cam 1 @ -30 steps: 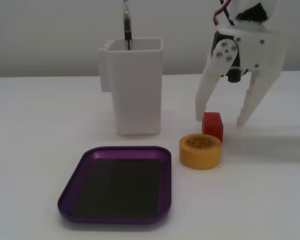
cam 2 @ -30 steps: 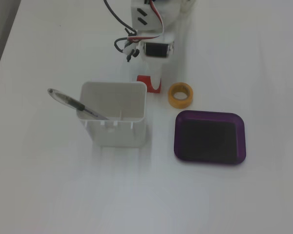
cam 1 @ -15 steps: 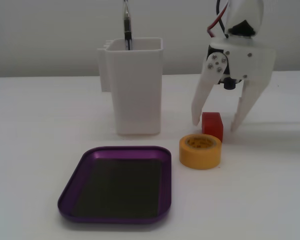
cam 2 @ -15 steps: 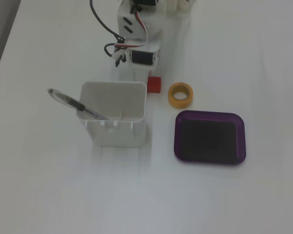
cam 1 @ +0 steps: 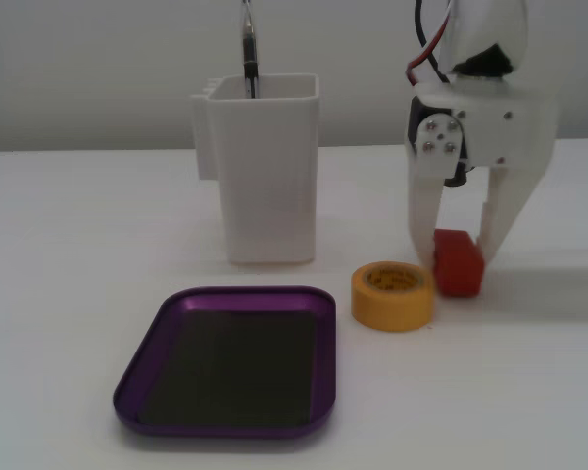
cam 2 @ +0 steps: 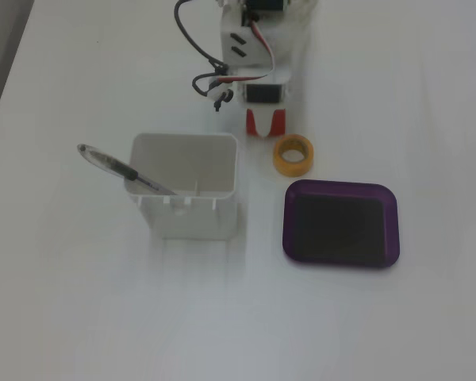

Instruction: Pick up the red cube and place it in the box.

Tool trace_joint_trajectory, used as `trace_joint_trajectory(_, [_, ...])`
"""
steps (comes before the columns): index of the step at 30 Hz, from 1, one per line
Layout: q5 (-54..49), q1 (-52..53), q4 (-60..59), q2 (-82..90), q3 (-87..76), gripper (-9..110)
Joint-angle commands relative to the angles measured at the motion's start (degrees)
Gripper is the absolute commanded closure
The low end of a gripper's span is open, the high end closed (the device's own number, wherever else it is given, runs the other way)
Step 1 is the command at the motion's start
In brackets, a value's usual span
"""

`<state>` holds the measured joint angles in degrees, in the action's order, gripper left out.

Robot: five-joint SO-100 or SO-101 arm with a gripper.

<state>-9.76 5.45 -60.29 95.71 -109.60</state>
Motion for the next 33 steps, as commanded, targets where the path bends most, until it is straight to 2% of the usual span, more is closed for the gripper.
trace_joint_trajectory(1, [0.5, -2.6, -4.8, 9.7, 5.8, 102])
trace_joint_trajectory(9, [-0.2, -17.7, -8.3, 28.7, 7.6, 102])
trace_joint_trajectory(13, [-0.3, -24.0, -7.4, 29.6, 7.2, 102])
trace_joint_trajectory(18, [-0.3, -28.9, -4.9, 22.0, 8.0, 102])
trace_joint_trajectory(23, [1.0, -29.4, 0.4, 10.9, 13.9, 102])
trace_joint_trajectory(27, [10.0, -29.4, -1.6, 0.8, 25.0, 102])
trace_joint_trajectory(33, [18.1, -27.2, -8.3, -14.2, 43.9, 102])
